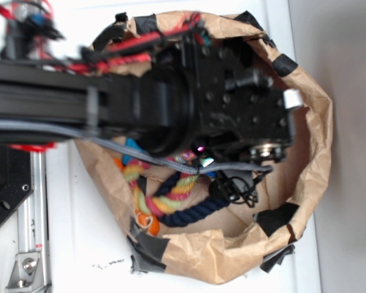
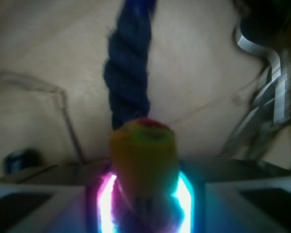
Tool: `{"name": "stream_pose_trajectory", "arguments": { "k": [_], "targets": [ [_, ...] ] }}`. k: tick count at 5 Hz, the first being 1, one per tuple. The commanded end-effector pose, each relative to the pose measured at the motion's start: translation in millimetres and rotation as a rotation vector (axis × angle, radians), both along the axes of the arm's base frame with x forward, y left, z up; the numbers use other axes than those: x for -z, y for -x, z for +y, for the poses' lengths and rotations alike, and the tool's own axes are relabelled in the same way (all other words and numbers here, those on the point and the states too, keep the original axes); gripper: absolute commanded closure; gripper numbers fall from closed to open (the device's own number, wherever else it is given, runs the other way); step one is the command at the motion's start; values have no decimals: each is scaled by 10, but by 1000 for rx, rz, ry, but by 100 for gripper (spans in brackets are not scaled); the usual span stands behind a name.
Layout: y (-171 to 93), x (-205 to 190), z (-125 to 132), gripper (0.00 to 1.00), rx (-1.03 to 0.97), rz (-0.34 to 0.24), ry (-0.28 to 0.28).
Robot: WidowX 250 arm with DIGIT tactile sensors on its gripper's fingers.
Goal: Grab the multicolored rope.
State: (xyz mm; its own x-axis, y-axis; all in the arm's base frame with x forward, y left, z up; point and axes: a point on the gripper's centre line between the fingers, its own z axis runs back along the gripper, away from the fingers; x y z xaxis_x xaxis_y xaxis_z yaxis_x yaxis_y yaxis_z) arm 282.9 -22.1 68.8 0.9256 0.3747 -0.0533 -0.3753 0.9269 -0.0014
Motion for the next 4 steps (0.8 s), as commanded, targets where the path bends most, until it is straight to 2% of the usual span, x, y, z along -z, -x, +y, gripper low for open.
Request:
{"name": "stream_pose_trajectory", "arguments": {
  "k": [1,2,3,4],
  "targets": [
    [-187,-1229,285,100,253,-208,16],
    [-161,-1490,220,100,432,-209,0],
    [-33,-1517,182,100,523,-167,-21],
    [-14,-1478,167,100,491,-154,-35]
  ]
}}
